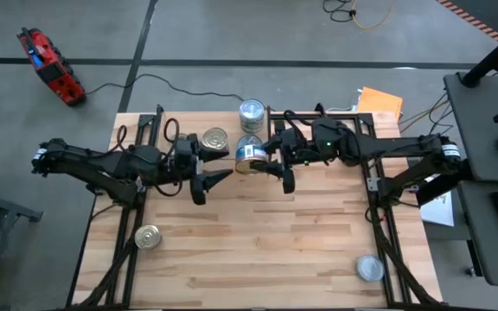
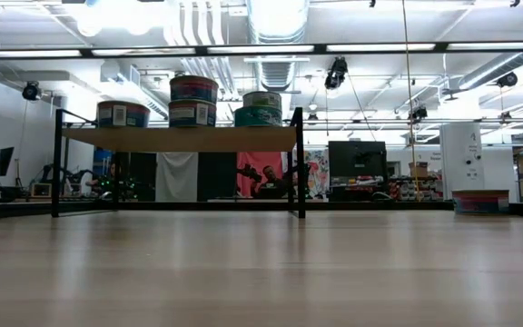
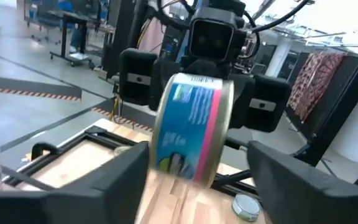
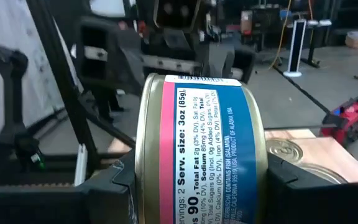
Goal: Stack canned seafood by type on shelf
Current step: Stack the blue and pink tuna can on top of the blue and pink tuna can on the shelf
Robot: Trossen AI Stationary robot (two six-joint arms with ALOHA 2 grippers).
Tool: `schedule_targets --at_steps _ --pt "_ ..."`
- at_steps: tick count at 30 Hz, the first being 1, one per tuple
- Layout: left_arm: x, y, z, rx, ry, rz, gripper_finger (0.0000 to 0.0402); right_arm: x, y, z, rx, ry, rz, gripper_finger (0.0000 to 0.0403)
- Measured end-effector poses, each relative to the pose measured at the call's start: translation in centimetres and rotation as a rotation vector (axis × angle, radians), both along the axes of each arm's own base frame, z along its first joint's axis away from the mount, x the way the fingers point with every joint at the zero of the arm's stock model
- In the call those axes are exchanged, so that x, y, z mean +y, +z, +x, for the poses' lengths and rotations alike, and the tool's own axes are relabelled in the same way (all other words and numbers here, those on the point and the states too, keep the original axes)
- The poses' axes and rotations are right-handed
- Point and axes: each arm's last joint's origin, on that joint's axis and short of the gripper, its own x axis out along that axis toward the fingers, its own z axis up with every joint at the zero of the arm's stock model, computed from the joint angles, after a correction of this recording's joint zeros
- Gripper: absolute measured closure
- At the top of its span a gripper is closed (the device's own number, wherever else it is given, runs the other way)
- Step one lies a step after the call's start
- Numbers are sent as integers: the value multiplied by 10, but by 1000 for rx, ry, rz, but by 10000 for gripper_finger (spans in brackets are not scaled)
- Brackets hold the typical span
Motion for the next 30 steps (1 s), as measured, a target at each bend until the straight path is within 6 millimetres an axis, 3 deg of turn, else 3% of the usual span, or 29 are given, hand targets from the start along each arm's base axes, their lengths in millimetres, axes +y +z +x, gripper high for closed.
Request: schedule_targets --at_steps 3,6,13,21,25,30 --pt "0 0 0 7 8 39 103 0 0 7 43 1 -24 229" --pt "1 0 0 10 17 57 86 0 0 13 46 9 -34 229" --pt "1 -1 1 20 46 80 93 1 3 17 29 56 -35 229" --pt "0 -8 18 25 55 125 96 0 4 20 -2 57 -36 229" --pt "0 -6 19 -1 57 150 125 0 2 20 9 75 -35 229" --pt "1 -2 14 -4 57 177 222 0 2 20 12 71 -23 229"
